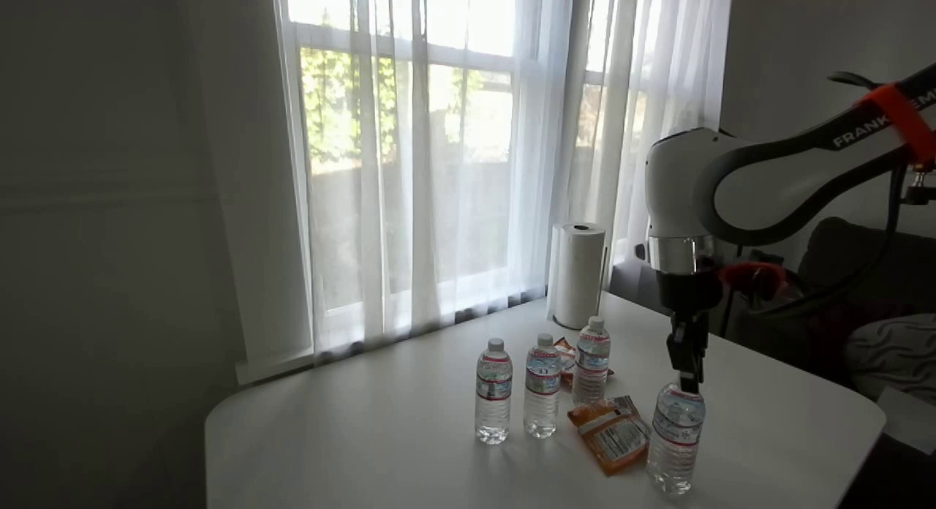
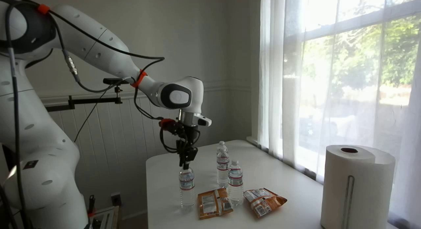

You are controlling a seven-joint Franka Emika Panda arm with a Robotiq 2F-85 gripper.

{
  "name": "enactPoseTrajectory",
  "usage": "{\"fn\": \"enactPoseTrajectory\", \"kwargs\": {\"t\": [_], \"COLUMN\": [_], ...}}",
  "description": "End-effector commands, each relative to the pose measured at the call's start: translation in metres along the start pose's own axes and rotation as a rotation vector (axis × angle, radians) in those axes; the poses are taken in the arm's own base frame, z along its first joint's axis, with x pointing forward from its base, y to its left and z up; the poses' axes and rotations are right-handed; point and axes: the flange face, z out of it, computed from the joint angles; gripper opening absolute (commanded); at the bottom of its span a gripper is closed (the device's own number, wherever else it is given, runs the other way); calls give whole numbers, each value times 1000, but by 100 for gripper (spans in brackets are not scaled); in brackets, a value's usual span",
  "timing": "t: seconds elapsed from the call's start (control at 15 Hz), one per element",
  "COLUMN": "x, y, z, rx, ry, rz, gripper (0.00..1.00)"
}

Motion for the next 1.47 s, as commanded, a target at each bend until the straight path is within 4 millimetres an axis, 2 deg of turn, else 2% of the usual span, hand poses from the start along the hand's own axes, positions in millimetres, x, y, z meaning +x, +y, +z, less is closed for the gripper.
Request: {"fn": "enactPoseTrajectory", "kwargs": {"t": [0.0, 0.33, 0.87, 0.93, 1.07, 1.4], "x": [-5, -10, -33, -21, -25, -26], "y": [17, 49, 122, 110, 121, 121], "z": [-30, -57, -92, -73, -77, -78], "rx": [-33, -49, -43, -27, -24, -24], "ry": [3, 22, 64, 55, 60, 58], "rz": [11, 61, 209, 198, 221, 221], "gripper": [8, 8, 8, 31, 31, 31]}}
